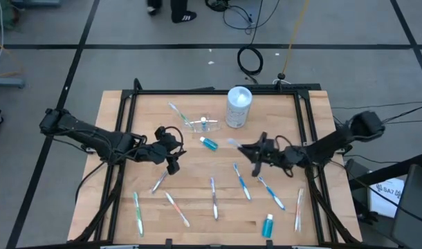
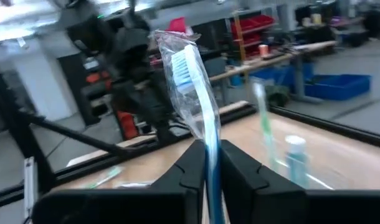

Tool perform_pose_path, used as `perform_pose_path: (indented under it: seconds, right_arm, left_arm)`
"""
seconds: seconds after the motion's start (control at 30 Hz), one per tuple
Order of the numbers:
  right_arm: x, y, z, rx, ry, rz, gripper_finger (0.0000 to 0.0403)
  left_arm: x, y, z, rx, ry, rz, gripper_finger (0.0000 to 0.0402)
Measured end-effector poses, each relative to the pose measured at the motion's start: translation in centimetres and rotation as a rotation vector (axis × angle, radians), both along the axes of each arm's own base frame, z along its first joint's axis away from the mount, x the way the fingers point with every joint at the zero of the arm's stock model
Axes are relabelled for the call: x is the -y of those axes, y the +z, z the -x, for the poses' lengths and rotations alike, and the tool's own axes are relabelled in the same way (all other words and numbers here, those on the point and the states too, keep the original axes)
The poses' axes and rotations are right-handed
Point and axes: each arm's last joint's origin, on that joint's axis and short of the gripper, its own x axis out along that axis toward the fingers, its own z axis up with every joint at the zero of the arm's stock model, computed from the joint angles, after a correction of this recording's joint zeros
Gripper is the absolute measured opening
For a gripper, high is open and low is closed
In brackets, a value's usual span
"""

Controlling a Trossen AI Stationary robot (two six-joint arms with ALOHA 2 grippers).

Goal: Pick & Place toothbrushing station
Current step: Put the top blue toothbrush in the right compartment of the transparent organizer

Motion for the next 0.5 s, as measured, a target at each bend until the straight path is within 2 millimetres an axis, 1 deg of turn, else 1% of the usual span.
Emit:
perform_pose_path:
  seconds: [0.07, 0.2, 0.3, 0.37, 0.5]
  right_arm:
    - [-0.3, 0.7, -2.0, -0.001, 0.021, 0.054, 0.0026]
    - [-0.5, 2.3, -5.6, -0.002, -0.029, 0.189, 0.002]
    - [-0.1, 3.2, -7.8, 0.02, -0.069, 0.214, 0.0021]
    - [0.3, 3.4, -9.0, 0.039, -0.112, 0.217, 0.0022]
    - [1.7, 2.5, -11.1, 0.023, -0.287, 0.263, 0.0021]
  left_arm:
    - [-0.1, 0.0, 0.0, 0.001, 0.004, -0.001, 0.0159]
    - [-0.4, 0.1, -0.1, 0.012, 0.02, -0.001, 0.0159]
    - [-0.5, 0.3, -0.3, 0.038, 0.029, 0.002, 0.0159]
    - [-0.6, 0.4, -0.4, 0.042, 0.023, -0.008, 0.0159]
    - [-0.6, 0.4, -0.4, 0.031, 0.001, -0.041, 0.0159]
